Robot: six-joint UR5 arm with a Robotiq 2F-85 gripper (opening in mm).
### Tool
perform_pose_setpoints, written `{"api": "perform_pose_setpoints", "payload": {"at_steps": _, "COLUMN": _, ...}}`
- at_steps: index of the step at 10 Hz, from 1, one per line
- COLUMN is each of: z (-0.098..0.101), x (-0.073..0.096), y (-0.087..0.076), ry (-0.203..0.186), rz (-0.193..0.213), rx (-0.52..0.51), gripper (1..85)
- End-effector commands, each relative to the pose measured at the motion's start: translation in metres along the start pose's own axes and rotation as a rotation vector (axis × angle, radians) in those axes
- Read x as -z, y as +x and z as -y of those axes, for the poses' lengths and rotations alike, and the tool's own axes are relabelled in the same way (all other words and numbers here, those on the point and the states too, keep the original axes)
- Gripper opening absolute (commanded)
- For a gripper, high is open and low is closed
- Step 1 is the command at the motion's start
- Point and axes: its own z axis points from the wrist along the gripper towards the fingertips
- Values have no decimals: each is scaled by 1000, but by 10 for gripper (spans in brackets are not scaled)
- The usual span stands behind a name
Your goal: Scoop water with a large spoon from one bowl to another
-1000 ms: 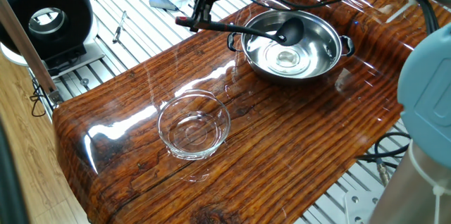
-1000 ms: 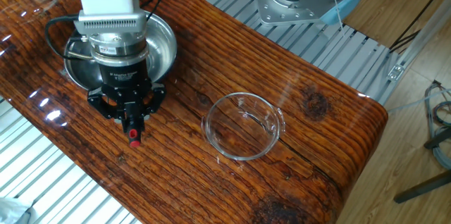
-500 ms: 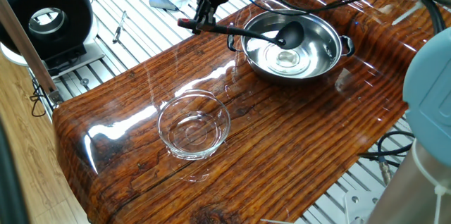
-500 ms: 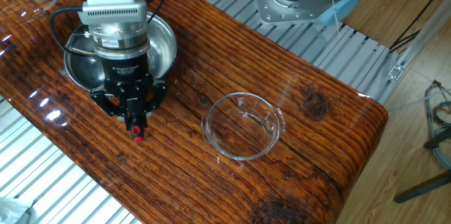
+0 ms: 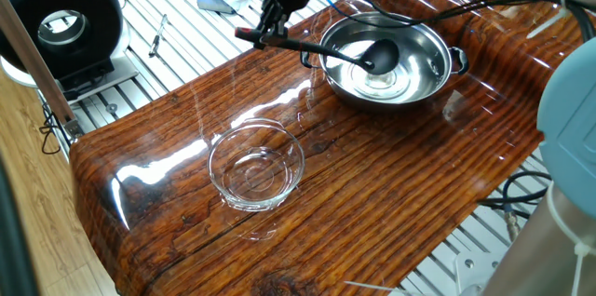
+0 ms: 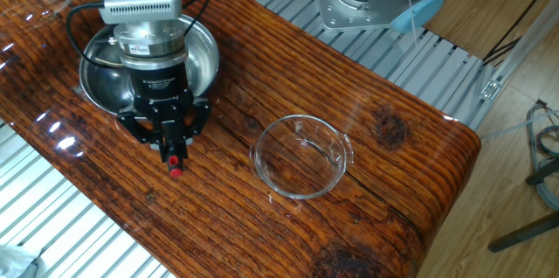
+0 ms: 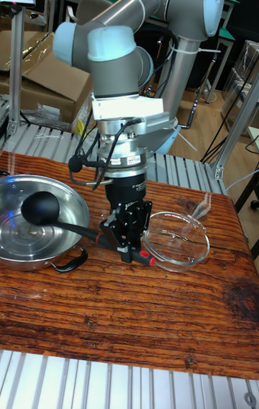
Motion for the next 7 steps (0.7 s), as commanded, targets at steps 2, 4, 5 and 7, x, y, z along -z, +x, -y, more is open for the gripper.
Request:
{"api": "perform_pose_setpoints", "payload": {"at_steps": 2, "z": -9, "x": -4, "y": 2, "ry": -43, "rz": 60, "rx": -43, "gripper": 10}}
{"api": "perform_pose_setpoints", "payload": {"at_steps": 4, "z": -13, "x": -4, "y": 11, "ry": -59, "rz": 39, "rx": -63, "gripper": 10}}
{"api": "perform_pose_setpoints", "payload": {"at_steps": 5, "z": -17, "x": -4, "y": 12, "ry": -73, "rz": 38, "rx": -77, "gripper": 10}}
{"api": "perform_pose_setpoints", "payload": {"at_steps": 7, "z": -25, "x": -1, "y": 18, "ry": -112, "rz": 21, "rx": -105, "gripper": 10}}
